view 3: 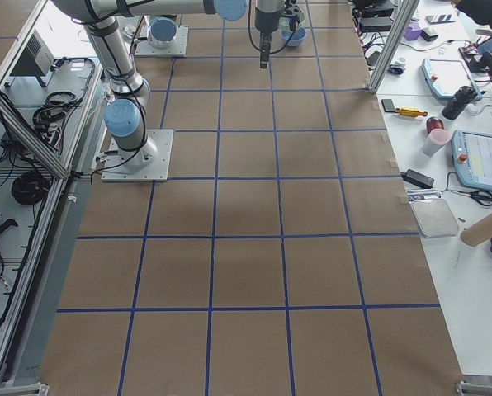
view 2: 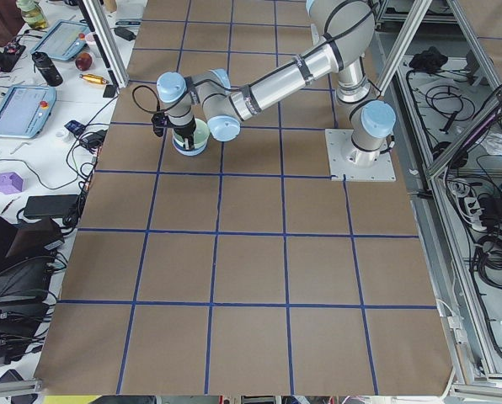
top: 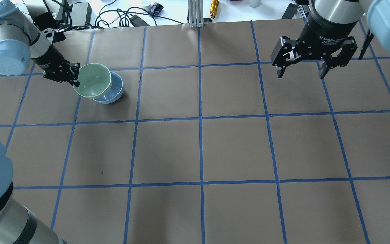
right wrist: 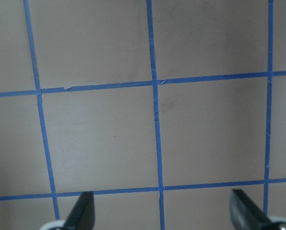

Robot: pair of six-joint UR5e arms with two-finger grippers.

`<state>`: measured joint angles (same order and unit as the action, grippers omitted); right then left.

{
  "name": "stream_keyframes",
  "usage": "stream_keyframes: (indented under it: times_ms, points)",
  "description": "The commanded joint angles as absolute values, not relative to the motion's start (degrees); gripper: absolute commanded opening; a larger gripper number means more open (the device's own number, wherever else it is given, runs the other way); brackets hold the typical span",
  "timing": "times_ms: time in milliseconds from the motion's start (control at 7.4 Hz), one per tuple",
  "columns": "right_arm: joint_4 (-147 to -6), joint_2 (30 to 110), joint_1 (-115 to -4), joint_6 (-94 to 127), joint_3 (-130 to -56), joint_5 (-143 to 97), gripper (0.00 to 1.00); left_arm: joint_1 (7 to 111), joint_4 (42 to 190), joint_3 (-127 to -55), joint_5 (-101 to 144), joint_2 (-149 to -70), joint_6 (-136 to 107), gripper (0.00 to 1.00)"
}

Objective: Stack green bowl on blue bowl
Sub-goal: 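Lift the green bowl with the left gripper and carry it over the blue bowl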

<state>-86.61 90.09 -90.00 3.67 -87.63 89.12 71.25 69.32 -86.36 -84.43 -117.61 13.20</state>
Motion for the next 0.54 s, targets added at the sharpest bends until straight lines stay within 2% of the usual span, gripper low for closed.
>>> stream_keyframes:
  times_ms: [0,405]
  points:
    - [-86.57,90.09,-90.0,3.69,-87.63,89.12,1.0,72.51,69.09,-85.87,-84.38,-118.3,11.78,0.0]
    - [-86.66,90.09,-90.0,3.69,-87.71,89.12,1.0,72.51,68.55,-85.87,-84.29,-119.44,11.87,0.0]
